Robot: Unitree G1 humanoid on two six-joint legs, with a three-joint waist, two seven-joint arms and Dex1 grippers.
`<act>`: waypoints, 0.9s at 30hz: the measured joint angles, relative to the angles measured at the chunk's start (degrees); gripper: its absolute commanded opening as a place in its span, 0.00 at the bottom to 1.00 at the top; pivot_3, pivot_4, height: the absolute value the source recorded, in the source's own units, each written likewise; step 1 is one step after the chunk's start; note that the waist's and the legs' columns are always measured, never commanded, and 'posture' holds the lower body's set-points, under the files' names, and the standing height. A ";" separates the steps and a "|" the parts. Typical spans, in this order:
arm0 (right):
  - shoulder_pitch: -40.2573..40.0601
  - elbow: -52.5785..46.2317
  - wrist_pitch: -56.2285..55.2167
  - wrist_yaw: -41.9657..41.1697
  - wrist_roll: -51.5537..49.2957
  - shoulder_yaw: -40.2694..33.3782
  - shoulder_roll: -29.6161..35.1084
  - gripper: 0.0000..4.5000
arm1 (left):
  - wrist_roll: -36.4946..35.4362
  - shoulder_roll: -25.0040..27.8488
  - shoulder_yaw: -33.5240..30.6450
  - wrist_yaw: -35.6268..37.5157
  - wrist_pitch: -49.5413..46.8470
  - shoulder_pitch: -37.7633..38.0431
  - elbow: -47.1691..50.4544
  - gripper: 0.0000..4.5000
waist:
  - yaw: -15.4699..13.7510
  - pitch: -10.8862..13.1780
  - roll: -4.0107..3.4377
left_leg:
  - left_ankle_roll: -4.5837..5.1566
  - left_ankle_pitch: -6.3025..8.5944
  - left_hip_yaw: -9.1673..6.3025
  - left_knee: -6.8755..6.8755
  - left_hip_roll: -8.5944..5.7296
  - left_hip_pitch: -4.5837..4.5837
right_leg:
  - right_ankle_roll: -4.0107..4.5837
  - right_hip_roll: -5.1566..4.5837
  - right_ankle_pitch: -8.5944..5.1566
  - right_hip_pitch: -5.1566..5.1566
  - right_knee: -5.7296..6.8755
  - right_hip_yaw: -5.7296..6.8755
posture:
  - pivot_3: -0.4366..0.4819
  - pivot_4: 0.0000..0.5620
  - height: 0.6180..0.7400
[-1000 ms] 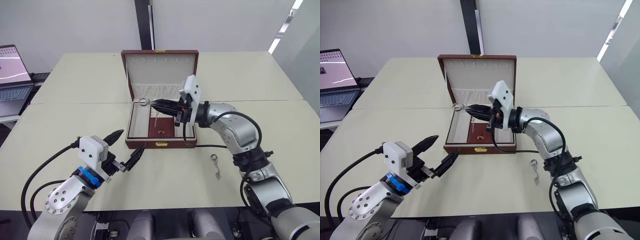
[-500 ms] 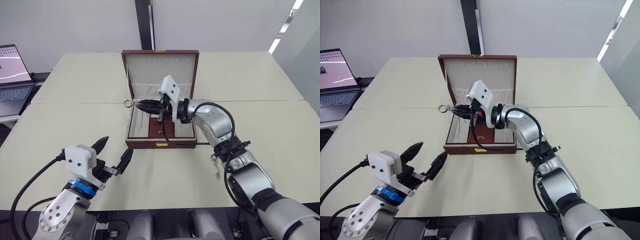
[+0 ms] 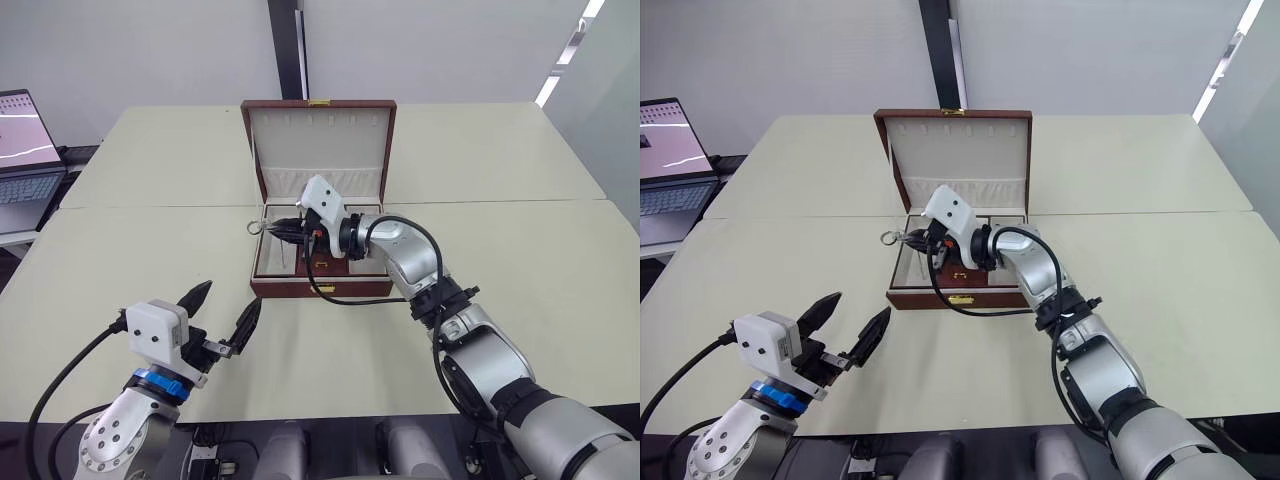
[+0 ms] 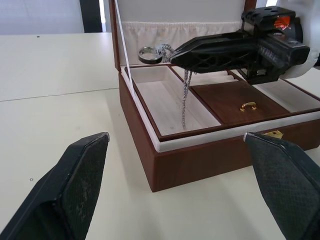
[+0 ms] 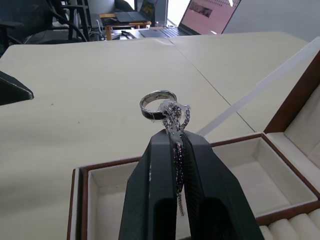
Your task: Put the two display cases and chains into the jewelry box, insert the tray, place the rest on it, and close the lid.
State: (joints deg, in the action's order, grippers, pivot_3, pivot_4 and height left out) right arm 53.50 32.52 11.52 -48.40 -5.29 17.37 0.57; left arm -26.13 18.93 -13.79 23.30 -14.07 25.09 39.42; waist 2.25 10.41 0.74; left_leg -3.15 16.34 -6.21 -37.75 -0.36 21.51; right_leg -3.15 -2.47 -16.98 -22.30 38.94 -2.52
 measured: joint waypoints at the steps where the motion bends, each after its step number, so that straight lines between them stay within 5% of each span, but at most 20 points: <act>1: -0.30 0.31 -0.02 0.01 0.13 0.09 -0.16 0.00 | 0.07 -0.09 0.00 0.38 0.82 0.18 -0.64 1.00 | 0.04 0.00 0.00 | 0.00 0.00 0.00 0.00 0.00 0.00 | 0.00 0.00 0.00 0.00 0.00 0.00 | 0.48 0.27 1.00; 2: -0.49 0.51 -0.02 0.01 0.22 0.17 -0.29 0.00 | 0.18 -0.10 -0.03 0.86 1.51 0.56 -1.29 1.00 | 0.08 0.00 0.00 | 0.00 0.00 0.00 0.00 0.00 0.00 | 0.00 0.00 0.00 0.00 0.00 0.00 | 0.48 0.27 1.00; 18: -0.67 -3.31 2.89 -0.56 -1.67 -3.20 0.09 0.98 | 0.91 -0.69 -0.12 10.10 15.94 0.83 -17.77 1.00 | 0.13 0.02 -0.02 | 0.00 0.00 -0.02 0.01 0.01 0.01 | 0.00 0.00 0.00 -0.01 -0.01 0.02 | 0.48 0.27 1.00; 27: -3.76 -13.01 5.45 -4.49 -5.35 -5.66 6.46 0.99 | 0.49 1.55 -0.26 14.39 18.18 -2.80 -24.33 1.00 | -0.07 0.01 -0.02 | 0.01 0.00 -0.08 0.02 0.00 0.04 | 0.00 -0.02 0.00 0.00 -0.04 0.08 | 0.48 0.27 1.00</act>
State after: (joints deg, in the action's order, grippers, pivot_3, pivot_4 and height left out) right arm 49.74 19.51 16.97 -52.89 -10.63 11.72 7.02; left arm -25.64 20.48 -14.05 37.69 4.11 22.29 15.09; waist 2.18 10.42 0.72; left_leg -3.14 16.34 -6.29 -37.74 -0.36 21.55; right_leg -3.15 -2.49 -16.98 -22.30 38.91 -2.44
